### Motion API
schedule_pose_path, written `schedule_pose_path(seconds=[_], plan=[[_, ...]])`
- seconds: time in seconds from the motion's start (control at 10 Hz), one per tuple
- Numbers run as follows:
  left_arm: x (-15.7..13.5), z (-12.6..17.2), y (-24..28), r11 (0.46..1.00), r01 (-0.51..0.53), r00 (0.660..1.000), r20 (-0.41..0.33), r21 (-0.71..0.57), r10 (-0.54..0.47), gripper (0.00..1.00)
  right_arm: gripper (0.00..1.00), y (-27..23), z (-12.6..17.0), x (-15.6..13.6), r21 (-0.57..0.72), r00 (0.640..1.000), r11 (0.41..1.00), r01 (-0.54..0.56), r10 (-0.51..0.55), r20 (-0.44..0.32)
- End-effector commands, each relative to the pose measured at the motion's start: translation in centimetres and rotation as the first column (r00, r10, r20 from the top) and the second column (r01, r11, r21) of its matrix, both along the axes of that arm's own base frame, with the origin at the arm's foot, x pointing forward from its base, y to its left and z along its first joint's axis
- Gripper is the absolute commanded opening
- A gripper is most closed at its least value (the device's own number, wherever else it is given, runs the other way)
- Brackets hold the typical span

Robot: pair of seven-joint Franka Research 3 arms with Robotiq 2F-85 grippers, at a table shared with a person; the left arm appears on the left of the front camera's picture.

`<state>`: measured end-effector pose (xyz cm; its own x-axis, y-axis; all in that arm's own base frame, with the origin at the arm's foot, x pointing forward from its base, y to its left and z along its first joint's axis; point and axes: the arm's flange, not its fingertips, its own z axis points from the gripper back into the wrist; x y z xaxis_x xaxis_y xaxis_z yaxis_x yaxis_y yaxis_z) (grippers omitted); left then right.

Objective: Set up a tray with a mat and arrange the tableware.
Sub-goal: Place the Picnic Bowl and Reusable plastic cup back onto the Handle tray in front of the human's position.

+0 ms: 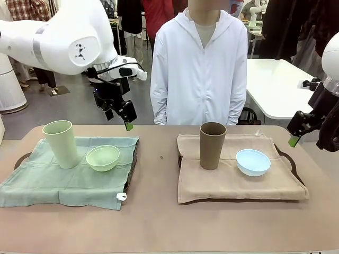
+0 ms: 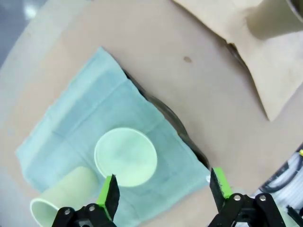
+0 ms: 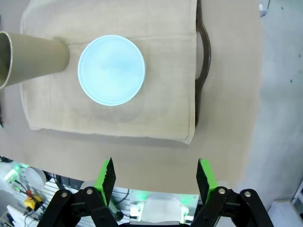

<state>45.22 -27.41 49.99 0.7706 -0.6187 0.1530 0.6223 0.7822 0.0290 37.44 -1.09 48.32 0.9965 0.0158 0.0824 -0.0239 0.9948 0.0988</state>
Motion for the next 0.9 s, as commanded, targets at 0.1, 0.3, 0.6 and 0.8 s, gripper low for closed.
schedule_pose_path(seconds=[0.1,0.3,0.6,0.8], plan=[[0.99,-1.05,0.48,1.0,0.024,0.999,0.025,-0.015,-0.024,1.0,0.88,-0.1,-0.11,-0.01,0.003,1.0,1.0,-0.002,0.002,0.002],[0.99,-1.05,0.48,1.0,0.024,0.999,0.025,-0.015,-0.024,1.0,0.88,-0.1,-0.11,-0.01,0.003,1.0,1.0,-0.002,0.002,0.002],[0.99,-1.05,0.48,1.0,0.024,0.999,0.025,-0.015,-0.024,1.0,0.88,-0.1,-0.11,-0.01,0.003,1.0,1.0,-0.002,0.002,0.002],[0.99,-1.05,0.48,1.0,0.024,0.999,0.025,-0.015,-0.024,1.0,0.88,-0.1,-0.11,-0.01,0.003,1.0,1.0,-0.002,0.002,0.002]])
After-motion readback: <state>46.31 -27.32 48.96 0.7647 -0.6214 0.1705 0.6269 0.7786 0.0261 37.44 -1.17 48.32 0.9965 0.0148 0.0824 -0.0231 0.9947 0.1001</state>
